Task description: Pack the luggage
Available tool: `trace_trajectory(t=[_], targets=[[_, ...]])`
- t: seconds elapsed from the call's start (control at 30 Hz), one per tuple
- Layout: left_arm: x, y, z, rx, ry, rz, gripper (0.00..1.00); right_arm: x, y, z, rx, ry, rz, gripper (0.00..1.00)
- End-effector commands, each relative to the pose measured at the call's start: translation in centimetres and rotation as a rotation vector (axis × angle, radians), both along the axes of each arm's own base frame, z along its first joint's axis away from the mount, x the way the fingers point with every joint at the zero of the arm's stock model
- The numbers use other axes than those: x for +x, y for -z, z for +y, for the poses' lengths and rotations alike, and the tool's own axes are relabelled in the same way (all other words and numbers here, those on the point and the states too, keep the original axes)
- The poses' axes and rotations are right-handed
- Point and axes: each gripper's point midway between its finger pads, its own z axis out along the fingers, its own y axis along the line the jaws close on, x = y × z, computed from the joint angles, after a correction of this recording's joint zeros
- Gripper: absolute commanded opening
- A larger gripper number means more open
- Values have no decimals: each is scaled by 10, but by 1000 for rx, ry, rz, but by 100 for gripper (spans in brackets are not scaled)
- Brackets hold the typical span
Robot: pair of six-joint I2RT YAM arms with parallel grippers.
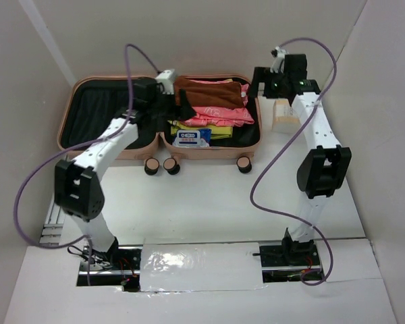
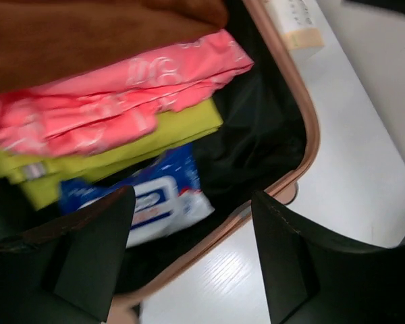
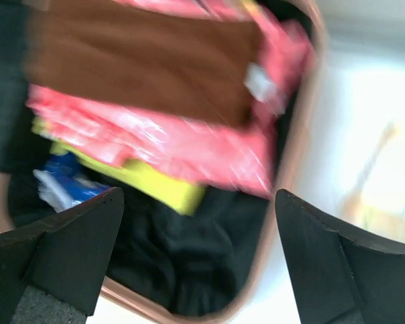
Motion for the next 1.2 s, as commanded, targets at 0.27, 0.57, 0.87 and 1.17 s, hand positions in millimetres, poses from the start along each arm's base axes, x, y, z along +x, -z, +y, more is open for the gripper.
trace_trajectory(t=[0.27, 0.57, 0.87, 1.17], targets=[[62, 105, -79, 22, -166, 227, 80, 3, 35, -184, -12, 603, 45, 100], [75, 171, -99, 13, -161, 333, 79, 34, 85, -205, -33, 540, 74, 100], [59, 98, -96, -15, -106, 245, 79, 62, 139, -207, -22, 516, 148, 100], [34, 8, -95, -44, 1, 63, 81, 77, 167, -198, 2, 444, 160, 100]])
